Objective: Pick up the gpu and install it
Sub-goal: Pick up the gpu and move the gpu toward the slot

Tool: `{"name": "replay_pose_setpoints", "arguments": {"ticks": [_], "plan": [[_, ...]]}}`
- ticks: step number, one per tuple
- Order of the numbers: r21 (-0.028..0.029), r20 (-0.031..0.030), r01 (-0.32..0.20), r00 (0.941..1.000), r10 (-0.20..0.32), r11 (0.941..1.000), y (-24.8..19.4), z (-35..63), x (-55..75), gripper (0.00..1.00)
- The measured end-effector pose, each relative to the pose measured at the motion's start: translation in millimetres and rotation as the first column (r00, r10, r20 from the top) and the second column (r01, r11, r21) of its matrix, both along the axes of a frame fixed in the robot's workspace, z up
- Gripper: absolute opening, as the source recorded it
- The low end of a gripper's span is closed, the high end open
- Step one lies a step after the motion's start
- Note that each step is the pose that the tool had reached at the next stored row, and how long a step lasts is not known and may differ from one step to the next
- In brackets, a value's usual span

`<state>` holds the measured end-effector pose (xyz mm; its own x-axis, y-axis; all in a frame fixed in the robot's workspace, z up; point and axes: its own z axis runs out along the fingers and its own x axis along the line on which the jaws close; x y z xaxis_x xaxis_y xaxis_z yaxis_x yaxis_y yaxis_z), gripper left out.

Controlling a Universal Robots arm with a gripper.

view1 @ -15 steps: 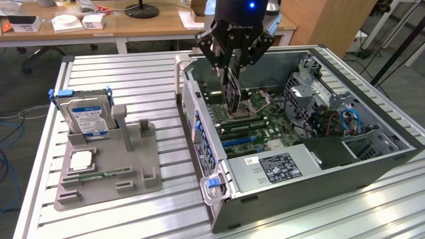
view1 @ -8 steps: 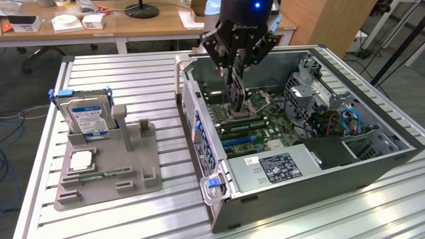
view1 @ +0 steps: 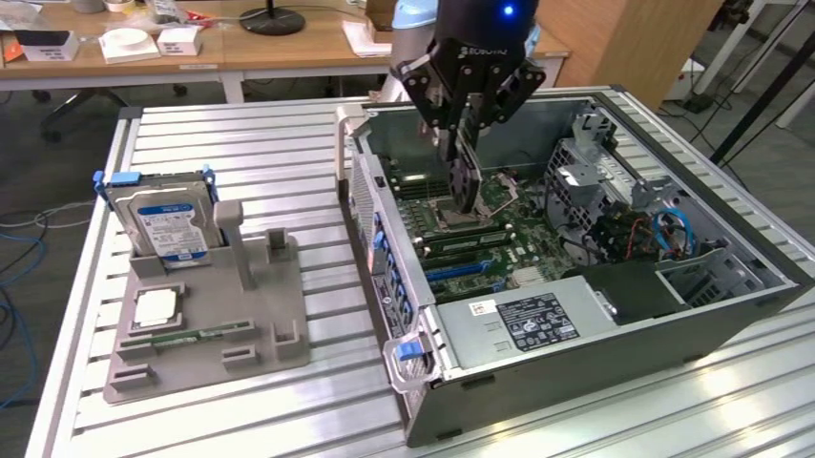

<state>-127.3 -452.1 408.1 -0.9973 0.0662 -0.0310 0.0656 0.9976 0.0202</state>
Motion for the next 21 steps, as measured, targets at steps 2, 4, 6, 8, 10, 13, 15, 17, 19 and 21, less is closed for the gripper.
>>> {"name": "replay_pose_setpoints", "arguments": {"ticks": [2,4,6,8,10,13,15,17,19,21], "plan": [[0.0000,0.0000,0.000,1.0000,0.000,1.0000,0.0,0.0,2.7,0.26],[0.0000,0.0000,0.000,1.0000,0.000,1.0000,0.0,0.0,5.4,0.26],[0.0000,0.0000,0.000,1.0000,0.000,1.0000,0.0,0.0,8.1,0.26],[0.0000,0.0000,0.000,1.0000,0.000,1.0000,0.0,0.0,10.8,0.26],[0.0000,0.0000,0.000,1.0000,0.000,1.0000,0.0,0.0,13.3,0.26],[0.0000,0.0000,0.000,1.0000,0.000,1.0000,0.0,0.0,17.2,0.26],[-0.0001,0.0000,0.000,1.0000,0.000,1.0000,0.0,0.0,20.0,0.26],[0.0000,0.0000,0.000,1.0000,0.000,1.0000,0.0,0.0,22.6,0.26],[0.0000,0.0000,0.000,1.0000,0.000,1.0000,0.0,0.0,25.1,0.26],[0.0000,0.0000,0.000,1.0000,0.000,1.0000,0.0,0.0,27.6,0.26]]}}
